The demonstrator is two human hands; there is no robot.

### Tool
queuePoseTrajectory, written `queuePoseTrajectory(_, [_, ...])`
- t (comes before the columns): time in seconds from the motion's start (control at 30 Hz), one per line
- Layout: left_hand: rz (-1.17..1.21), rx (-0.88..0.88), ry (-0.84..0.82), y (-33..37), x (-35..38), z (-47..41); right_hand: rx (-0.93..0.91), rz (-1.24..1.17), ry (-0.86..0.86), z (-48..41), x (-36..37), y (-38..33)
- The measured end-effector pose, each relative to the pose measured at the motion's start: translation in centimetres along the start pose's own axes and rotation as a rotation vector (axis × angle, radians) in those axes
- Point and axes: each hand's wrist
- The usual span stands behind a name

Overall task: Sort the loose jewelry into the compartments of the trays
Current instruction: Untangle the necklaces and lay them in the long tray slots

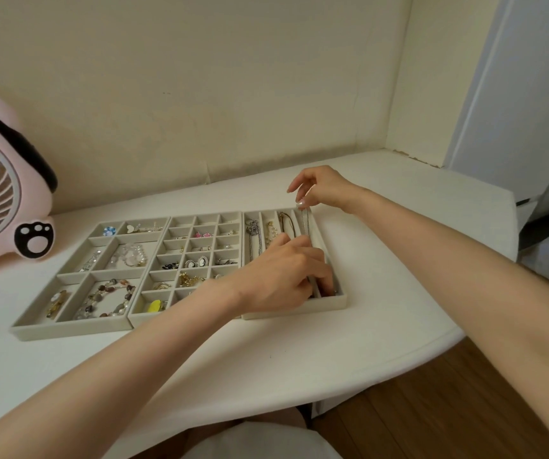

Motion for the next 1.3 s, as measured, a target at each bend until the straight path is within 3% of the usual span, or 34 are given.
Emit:
queuePoseTrajectory(0.7, [0.006,0.007,-0.01,0.0,0.0,0.0,-0.126,0.179,0.17,-0.7,0.9,0.7])
queuePoseTrajectory(1.3, [-0.017,0.012,-0.011,0.1,-0.1,-0.2,-0.118,0.151,0.132,0.3,1.8,1.5])
Point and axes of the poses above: each hand's wrist, its own z-axis away from the middle knuckle, its own x-axis out of the palm, y = z × x, and after that the axes turned 1 degree about -y, right-handed
